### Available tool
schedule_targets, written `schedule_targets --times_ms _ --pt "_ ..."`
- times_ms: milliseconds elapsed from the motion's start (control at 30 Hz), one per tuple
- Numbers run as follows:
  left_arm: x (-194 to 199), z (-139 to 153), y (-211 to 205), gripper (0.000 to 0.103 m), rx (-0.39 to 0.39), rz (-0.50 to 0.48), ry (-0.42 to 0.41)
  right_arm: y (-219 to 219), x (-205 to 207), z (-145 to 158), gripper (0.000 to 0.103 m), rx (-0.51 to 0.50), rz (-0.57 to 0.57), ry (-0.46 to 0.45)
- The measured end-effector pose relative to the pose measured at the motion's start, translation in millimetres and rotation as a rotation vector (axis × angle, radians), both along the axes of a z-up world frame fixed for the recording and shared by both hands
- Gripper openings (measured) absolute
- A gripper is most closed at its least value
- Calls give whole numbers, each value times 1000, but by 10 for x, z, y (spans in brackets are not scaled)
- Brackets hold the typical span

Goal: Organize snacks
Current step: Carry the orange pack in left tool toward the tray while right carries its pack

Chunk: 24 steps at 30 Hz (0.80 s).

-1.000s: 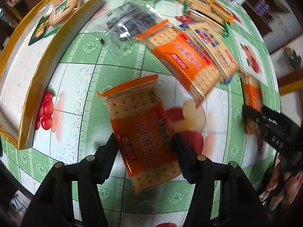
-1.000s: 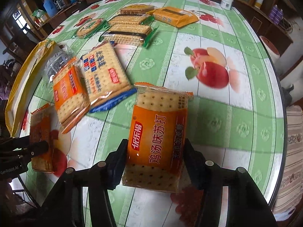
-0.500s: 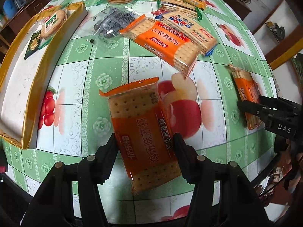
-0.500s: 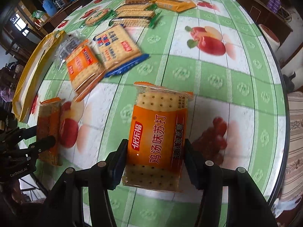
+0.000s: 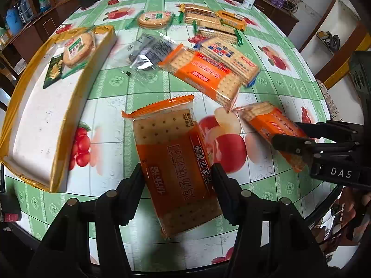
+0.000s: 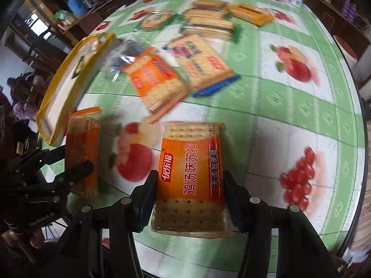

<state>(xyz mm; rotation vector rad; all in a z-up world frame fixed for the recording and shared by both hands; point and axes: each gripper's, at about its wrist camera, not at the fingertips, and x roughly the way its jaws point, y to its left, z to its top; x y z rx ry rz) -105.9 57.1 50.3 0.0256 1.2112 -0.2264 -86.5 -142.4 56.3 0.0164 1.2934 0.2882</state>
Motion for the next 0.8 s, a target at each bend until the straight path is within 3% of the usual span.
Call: schedule_targets --times_ms 300,533,667,733,800 --pt "69 -16 124 56 3 12 -3 308 120 50 55 11 47 2" --pt "108 -171 108 56 9 9 38 374 40 -307 56 -138 80 22" --pt "118 -225 41 56 6 -8 47 467 79 -335 62 -192 90 9" --pt "120 -246 2 56 11 -16 53 501 125 -355 71 -196 96 20" --pt "123 -267 -24 56 14 -20 60 547 158 -364 70 -197 102 8"
